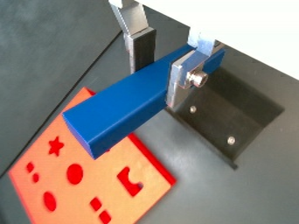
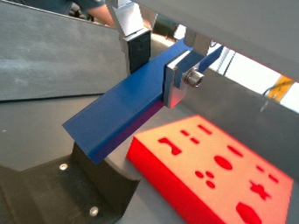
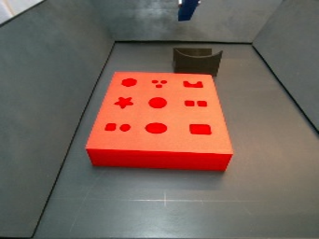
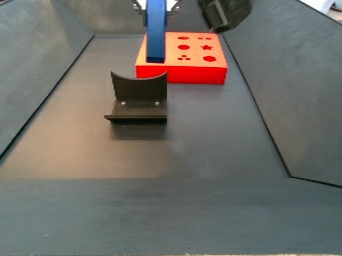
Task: Pick up the rectangle object. Move up. Place the rectangle object on the fixture. Regrasp the rectangle object. Move to above the board. Insert the rectangle object.
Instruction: Place the rectangle object on the fixture.
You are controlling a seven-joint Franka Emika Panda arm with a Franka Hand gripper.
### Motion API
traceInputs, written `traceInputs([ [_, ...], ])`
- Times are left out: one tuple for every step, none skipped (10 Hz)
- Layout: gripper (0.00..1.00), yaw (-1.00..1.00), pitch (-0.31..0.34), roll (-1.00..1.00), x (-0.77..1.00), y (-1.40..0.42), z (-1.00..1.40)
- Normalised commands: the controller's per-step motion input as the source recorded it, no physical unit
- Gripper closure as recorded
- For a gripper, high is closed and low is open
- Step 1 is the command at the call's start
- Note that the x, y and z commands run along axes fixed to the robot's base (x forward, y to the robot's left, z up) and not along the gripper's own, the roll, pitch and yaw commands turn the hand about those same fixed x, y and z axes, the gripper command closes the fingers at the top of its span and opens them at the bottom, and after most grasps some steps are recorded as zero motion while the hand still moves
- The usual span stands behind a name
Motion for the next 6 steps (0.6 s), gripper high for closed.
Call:
traceInputs([
  [1.00,-0.09,0.069,-0.28,0.56,0.05,-0.02],
  [1.00,-0.09,0.059,-0.20,0.48,0.03,-0.02],
  [1.00,-0.08,0.048,-0.18,0.38,0.04,-0.02],
  [1.00,-0.07,0.045,-0.17,0.30,0.04,-0.02],
  [1.00,-0.06,0.052,-0.16,0.19,0.04,-0.02],
  [1.00,-0.12,0.333,-1.00,0.15,0.13,-1.00],
])
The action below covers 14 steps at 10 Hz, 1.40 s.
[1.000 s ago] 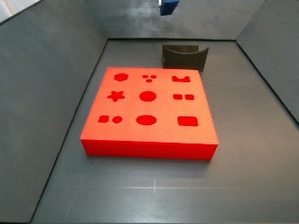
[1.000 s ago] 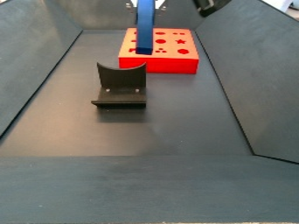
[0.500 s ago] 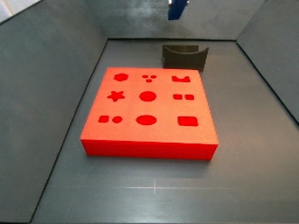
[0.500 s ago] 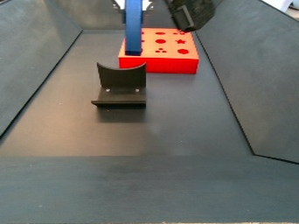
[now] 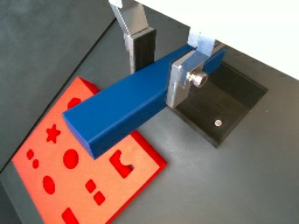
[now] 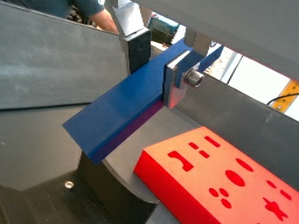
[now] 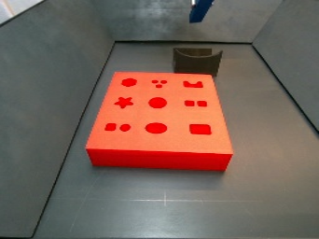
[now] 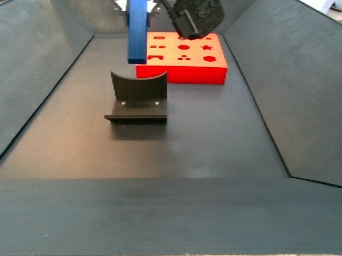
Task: Pick up the rectangle object. Move up. Place the rectangle object on the fixture. Regrasp the rectangle object. Move to above the board. Insert the rectangle object.
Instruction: Place the rectangle object on the fixture.
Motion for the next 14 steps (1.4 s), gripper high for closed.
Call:
traceInputs([
  [1.00,-0.12,0.336,-1.00,0.13,0.13,-1.00],
  [1.00,-0.21,0.285,-0.87,0.16,0.14,-1.00],
  [1.00,-0.26,0.232,-0.72,0.18,0.14,-1.00],
  [1.00,-0.27,0.175,-0.57,0.18,0.14,-1.00],
  [1.00,-0.28,0.103,-0.36,0.19,0.14,-1.00],
  [1.00,-0.27,0.052,-0.24,0.20,0.14,-1.00],
  [1.00,-0.25,0.020,-0.20,0.20,0.13,-1.00],
  [1.00,-0.20,-0.046,-0.17,0.18,0.12,-0.87],
  [1.00,-0.18,-0.061,-0.17,0.16,0.11,-0.75],
  [1.00,-0.13,-0.075,-0.16,0.13,0.08,-0.51],
  [1.00,-0.09,-0.074,-0.14,0.10,0.07,-0.40],
  [1.00,-0.06,-0.074,-0.12,0.08,0.08,-0.33],
  [1.00,-0.05,-0.071,-0.12,0.08,0.08,-0.33],
  [1.00,-0.03,-0.064,-0.12,0.07,0.08,-0.33],
])
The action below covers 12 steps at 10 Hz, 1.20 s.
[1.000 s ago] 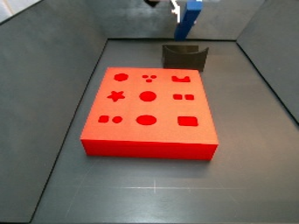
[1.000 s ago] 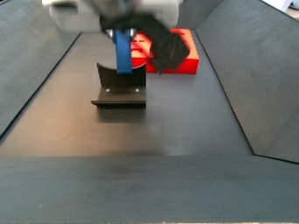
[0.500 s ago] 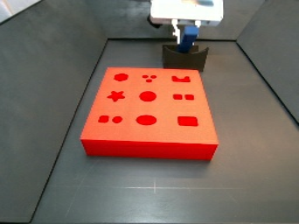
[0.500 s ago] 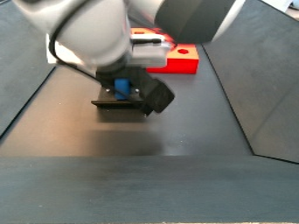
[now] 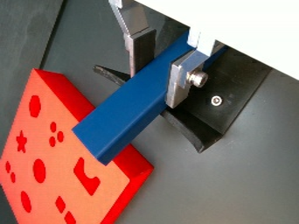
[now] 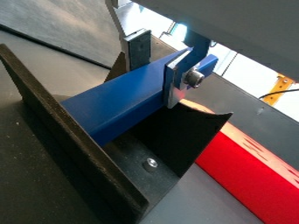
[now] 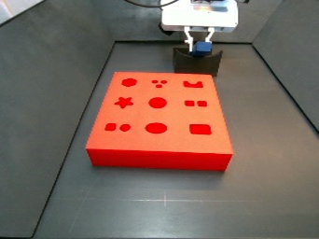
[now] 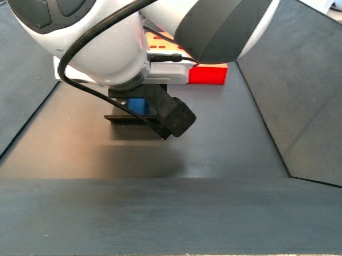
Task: Pick up the rectangle object. Move up. Place the rectangle object on the fixture. Regrasp the rectangle object. Move to above the board. Insert the rectangle object.
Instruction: Place the rectangle object on the fixture, then regrasp the rectangle object.
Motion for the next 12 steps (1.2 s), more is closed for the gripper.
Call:
traceInputs([
  [0.00,0.00,0.000,0.00,0.00,0.00,0.00],
  [0.00,-0.02,0.036,-0.02,0.00,0.00,1.00],
  [0.00,-0.02,0.040,-0.02,-0.01,0.00,1.00],
  [0.00,-0.01,0.046,0.01,-0.02,0.01,1.00],
  [0.00,-0.01,0.046,0.03,-0.03,0.00,1.00],
  [0.00,-0.01,0.047,0.04,-0.04,0.00,1.00],
  [0.00,-0.02,0.055,0.06,-0.04,0.00,0.85],
  [0.00,-0.02,0.056,0.06,-0.04,0.00,0.73],
  [0.00,-0.03,0.049,0.05,-0.03,0.00,0.43],
  [0.00,-0.03,0.051,0.05,-0.03,0.01,0.24],
  [0.00,0.04,0.045,1.00,0.01,-1.00,0.91],
  [0.00,0.04,0.044,1.00,0.01,-1.00,0.87],
])
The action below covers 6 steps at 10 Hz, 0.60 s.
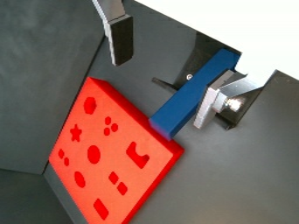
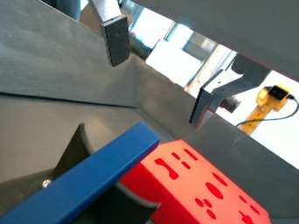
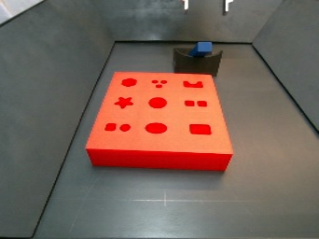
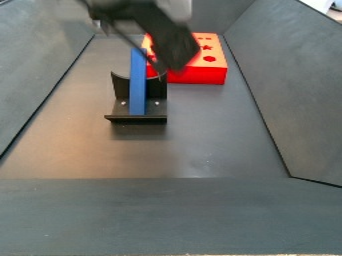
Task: Pick up the rectangle object. Move up. Place the rectangle object on the fixture. Regrasp the rectangle object. Move to above the board. Insert the rectangle object.
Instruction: Regrasp the rectangle object.
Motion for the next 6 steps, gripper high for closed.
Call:
traceInputs([
  [0.00,0.03,0.037,1.00,-0.01,-1.00,0.86],
  [0.00,0.03,0.029,1.00,-0.05,-1.00,0.82],
  [0.00,0.03,0.023,1.00,-0.08,-0.91,0.65],
  [0.00,0.03,0.020,1.00,-0.07,-0.74,0.43],
  [0.00,0.03,0.018,1.00,-0.05,-0.55,0.20],
  [0.00,0.03,0.015,1.00,-0.03,-0.30,0.05],
])
